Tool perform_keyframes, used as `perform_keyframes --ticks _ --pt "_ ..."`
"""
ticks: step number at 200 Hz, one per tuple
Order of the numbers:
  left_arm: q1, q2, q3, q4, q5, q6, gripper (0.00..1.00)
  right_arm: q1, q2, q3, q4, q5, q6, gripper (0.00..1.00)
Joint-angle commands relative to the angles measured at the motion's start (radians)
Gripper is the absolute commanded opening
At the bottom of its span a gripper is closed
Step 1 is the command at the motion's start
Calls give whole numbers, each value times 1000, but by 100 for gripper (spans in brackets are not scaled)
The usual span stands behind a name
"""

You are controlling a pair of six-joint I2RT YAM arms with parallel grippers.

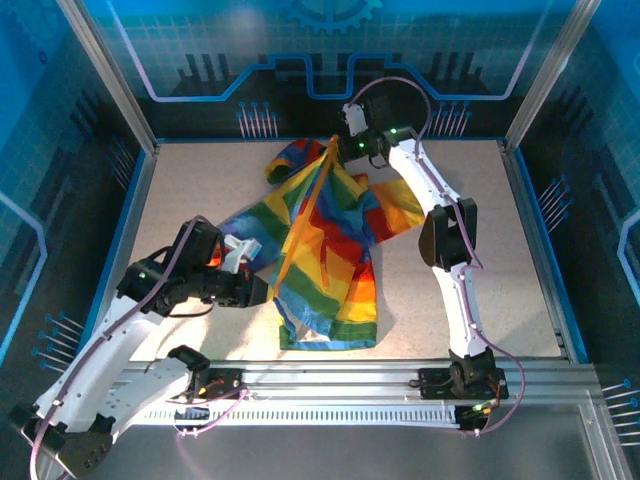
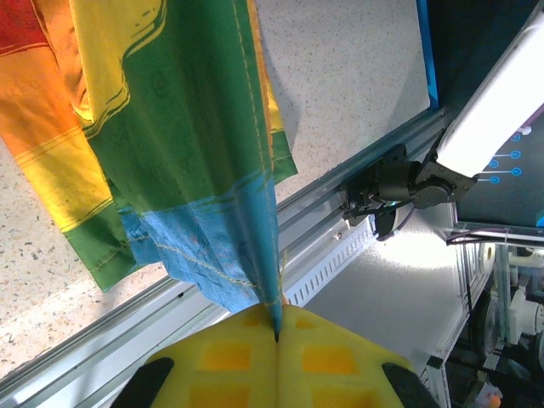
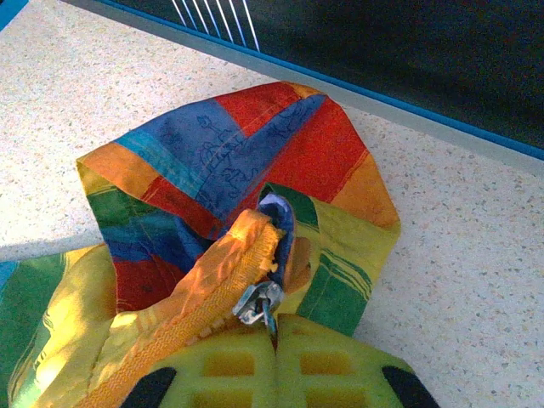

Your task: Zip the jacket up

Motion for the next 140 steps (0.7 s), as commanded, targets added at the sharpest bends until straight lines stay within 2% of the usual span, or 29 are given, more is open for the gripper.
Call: perform_keyframes --ticks 1,53,114,140 --pt "-12 -30 -28 -92 47 -29 0 -52 14 59 87 86 27 0" --pt "-12 -17 -85 -67 -3 -37 0 -52 27 87 98 98 28 0" --pt "-12 53 -307 274 53 -201 0 -55 107 113 61 118 -62 0" --pt "-14 79 -346 332 28 -244 0 -56 145 125 32 133 -112 0"
